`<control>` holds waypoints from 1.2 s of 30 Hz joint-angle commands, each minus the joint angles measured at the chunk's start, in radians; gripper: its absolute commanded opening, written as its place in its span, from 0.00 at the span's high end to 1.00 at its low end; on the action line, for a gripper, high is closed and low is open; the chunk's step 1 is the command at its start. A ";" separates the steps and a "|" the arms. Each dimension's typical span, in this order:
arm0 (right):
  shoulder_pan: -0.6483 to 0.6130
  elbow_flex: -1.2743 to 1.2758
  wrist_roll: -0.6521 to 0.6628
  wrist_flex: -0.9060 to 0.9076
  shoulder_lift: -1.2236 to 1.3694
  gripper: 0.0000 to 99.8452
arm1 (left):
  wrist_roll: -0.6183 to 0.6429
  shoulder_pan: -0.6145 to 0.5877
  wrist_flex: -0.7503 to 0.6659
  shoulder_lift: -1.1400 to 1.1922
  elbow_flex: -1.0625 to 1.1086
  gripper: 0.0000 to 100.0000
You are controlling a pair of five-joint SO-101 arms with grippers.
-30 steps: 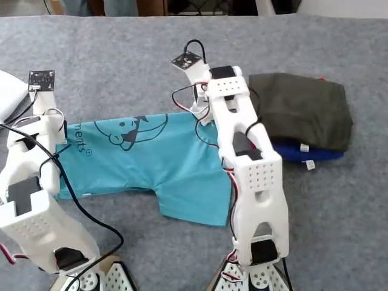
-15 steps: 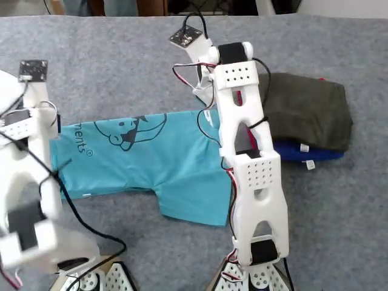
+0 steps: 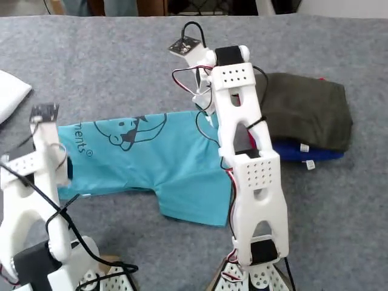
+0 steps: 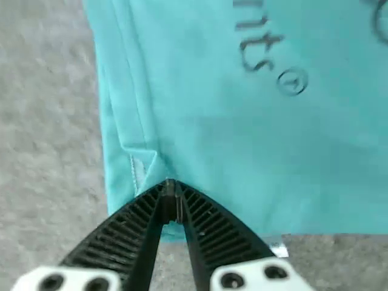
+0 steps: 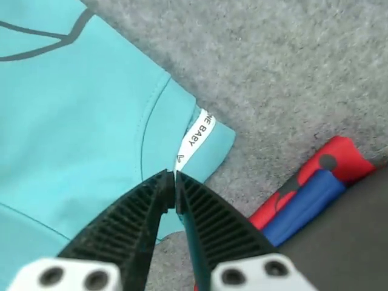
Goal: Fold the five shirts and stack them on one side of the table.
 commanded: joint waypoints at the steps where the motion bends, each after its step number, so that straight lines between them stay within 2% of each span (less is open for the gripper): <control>1: -0.017 0.001 0.002 -0.011 -0.005 0.99 | -0.008 -0.054 -0.034 -0.038 0.061 0.97; 11: 0.002 -0.056 0.002 -0.048 0.199 0.99 | -0.008 -0.168 -0.026 -0.038 0.076 0.97; 17: 0.014 -0.131 0.000 -0.043 0.240 0.99 | -0.008 -0.168 -0.018 -0.040 0.051 0.97; 23: 0.012 -0.222 -0.003 0.012 0.199 0.99 | -0.015 -0.176 0.144 -0.040 -0.105 0.97; 26: 0.017 -0.275 -0.021 0.008 0.151 0.99 | -0.078 -0.177 0.308 -0.040 -0.263 0.97; 30: 0.017 -0.272 -0.012 0.012 0.088 0.99 | -0.086 -0.170 0.489 -0.038 -0.503 0.97; 33: 0.011 -0.237 -0.014 0.012 0.027 0.99 | -0.068 -0.151 0.466 -0.025 -0.591 0.97; 36: -0.005 -0.191 -0.008 0.009 -0.016 0.99 | -0.002 -0.091 0.307 -0.003 -0.556 0.97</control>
